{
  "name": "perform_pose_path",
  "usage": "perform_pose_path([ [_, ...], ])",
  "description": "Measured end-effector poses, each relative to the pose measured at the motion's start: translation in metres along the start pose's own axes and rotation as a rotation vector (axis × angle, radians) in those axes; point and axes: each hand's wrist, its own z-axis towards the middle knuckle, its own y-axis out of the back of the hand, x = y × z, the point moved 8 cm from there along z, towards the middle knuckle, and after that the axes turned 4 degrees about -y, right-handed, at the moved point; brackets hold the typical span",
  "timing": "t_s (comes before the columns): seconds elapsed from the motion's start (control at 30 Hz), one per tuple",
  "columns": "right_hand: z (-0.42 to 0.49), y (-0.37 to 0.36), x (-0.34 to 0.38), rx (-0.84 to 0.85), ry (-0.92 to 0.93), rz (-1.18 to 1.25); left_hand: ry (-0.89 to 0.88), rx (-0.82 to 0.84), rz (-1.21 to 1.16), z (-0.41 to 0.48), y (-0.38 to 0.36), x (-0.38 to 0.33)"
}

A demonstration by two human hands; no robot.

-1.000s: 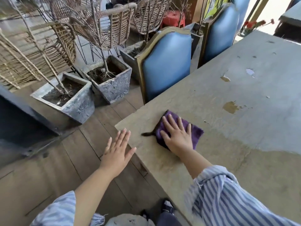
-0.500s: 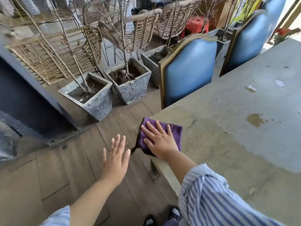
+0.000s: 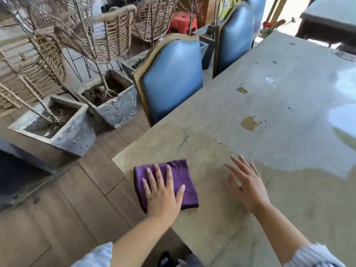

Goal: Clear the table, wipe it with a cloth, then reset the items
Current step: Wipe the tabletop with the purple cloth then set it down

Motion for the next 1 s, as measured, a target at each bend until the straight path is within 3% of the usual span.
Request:
perform_pose_path([
  [0.17, -0.001, 0.012, -0.055, 0.105, -0.323, -0.076, -0.089, -0.016, 0.115, 0.039, 0.008, -0.013],
  [0.27, -0.001, 0.009, -0.056, 0.109, -0.334, -0.068, -0.171, -0.052, 0.122, 0.09, 0.026, -0.019],
  [0.43, -0.002, 0.009, -0.06, 0.085, -0.316, 0.002, -0.109, -0.122, 0.11, 0.152, 0.041, -0.068],
  [0.57, -0.003, 0.021, -0.065, -0.096, -0.328, 0.215, -0.407, -0.075, 0.164, 0.095, 0.002, -0.132],
  [0.67, -0.006, 0.029, -0.072, -0.178, -0.384, 0.369, -0.583, -0.099, 0.198, 0.07, -0.003, -0.123],
  [0.73, -0.006, 0.03, -0.073, -0.159, -0.397, 0.376, -0.56, -0.112, 0.174, 0.091, 0.008, -0.101],
  [0.9, -0.006, 0.025, -0.069, -0.136, -0.36, 0.336, -0.18, -0.144, 0.087, 0.163, 0.037, -0.092],
  [1.0, -0.009, 0.035, -0.078, -0.224, -0.422, 0.441, -0.205, -0.116, 0.085, 0.146, 0.022, -0.136],
])
